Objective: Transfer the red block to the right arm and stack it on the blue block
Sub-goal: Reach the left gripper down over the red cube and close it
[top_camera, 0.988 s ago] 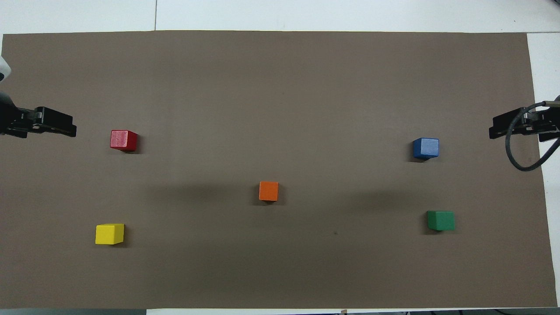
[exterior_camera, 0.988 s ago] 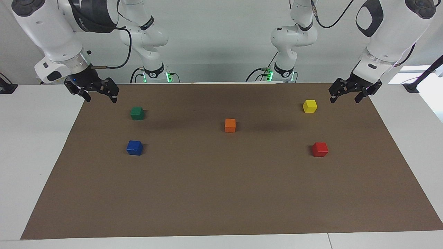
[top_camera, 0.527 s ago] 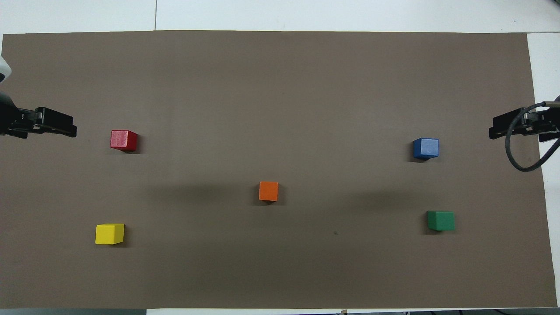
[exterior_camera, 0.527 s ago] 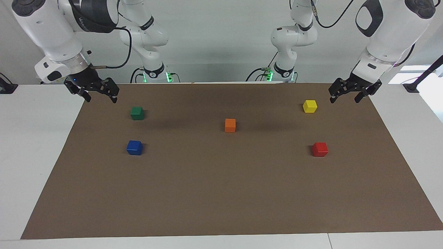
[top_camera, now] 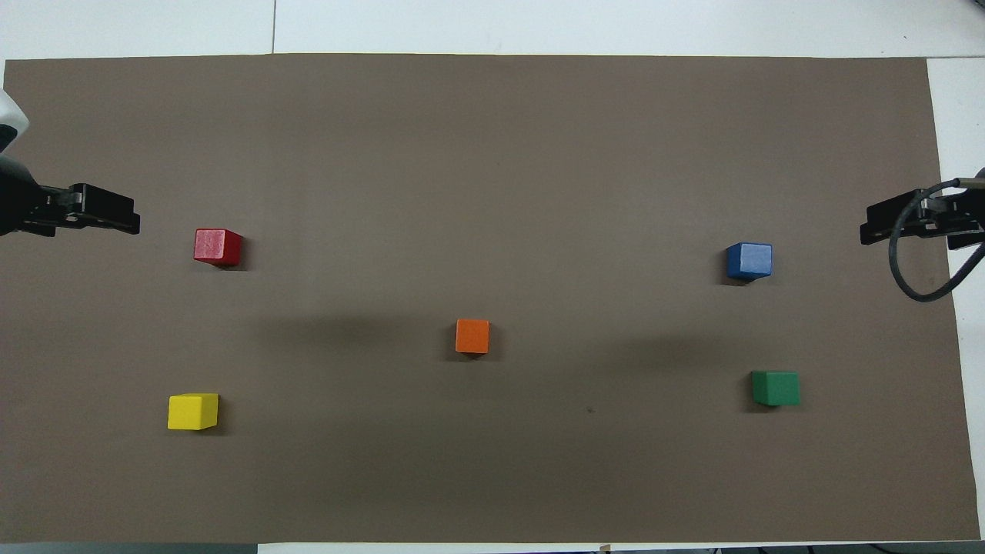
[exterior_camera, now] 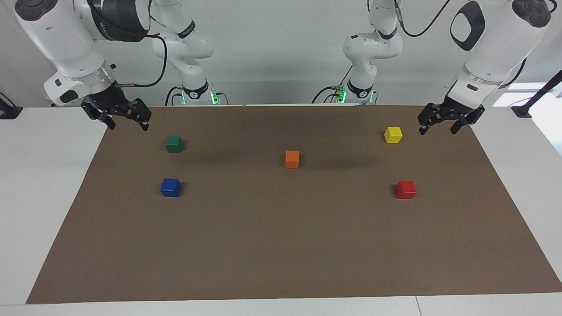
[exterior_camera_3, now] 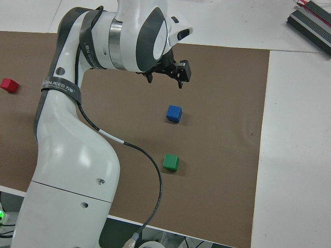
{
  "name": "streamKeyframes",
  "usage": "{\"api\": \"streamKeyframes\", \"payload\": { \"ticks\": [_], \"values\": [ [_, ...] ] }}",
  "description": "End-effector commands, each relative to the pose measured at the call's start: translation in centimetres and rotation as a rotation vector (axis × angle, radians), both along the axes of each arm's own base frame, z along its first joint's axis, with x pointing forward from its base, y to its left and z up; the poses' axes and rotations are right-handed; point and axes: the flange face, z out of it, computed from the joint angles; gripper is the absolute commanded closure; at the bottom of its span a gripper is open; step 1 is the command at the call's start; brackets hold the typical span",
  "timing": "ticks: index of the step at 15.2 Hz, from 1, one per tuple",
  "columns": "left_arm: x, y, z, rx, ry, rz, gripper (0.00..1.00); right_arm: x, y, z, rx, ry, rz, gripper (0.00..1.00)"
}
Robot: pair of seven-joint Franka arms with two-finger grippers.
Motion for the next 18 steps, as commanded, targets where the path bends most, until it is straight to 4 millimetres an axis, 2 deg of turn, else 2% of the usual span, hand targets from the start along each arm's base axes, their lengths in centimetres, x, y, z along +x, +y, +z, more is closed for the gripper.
{"api": "streamKeyframes", "payload": {
  "ticks": [1, 3, 10, 12, 13, 16, 18],
  "values": [
    [0.7, 0.4, -4.6, 0.016, -0.017, 0.014, 0.00, -0.6, -0.4, 0.2, -0.014, 0.010, 0.017, 0.00],
    [1.1, 1.1, -8.0, 0.016, -0.025, 0.021, 0.00, -0.6, -0.4, 0.2, -0.014, 0.010, 0.017, 0.00],
    [3.2, 1.8, -16.2, 0.024, -0.050, 0.018, 0.00, -0.6, -0.4, 0.2, -0.012, 0.010, 0.017, 0.00],
    [3.2, 2.3, -17.8, 0.026, -0.068, 0.016, 0.00, -0.6, -0.4, 0.2, -0.014, 0.010, 0.017, 0.00],
    [3.1, 3.3, -18.6, 0.027, -0.074, 0.022, 0.00, -0.6, -0.4, 0.2, -0.012, 0.010, 0.017, 0.00],
    [3.1, 3.6, -21.2, 0.026, -0.065, -0.005, 0.00, -0.6, -0.4, 0.1, -0.012, 0.011, 0.022, 0.00],
    [3.0, 3.2, -22.5, 0.025, -0.061, -0.011, 0.00, -0.8, -2.5, 0.2, -0.012, 0.010, -0.019, 0.00]
  ]
}}
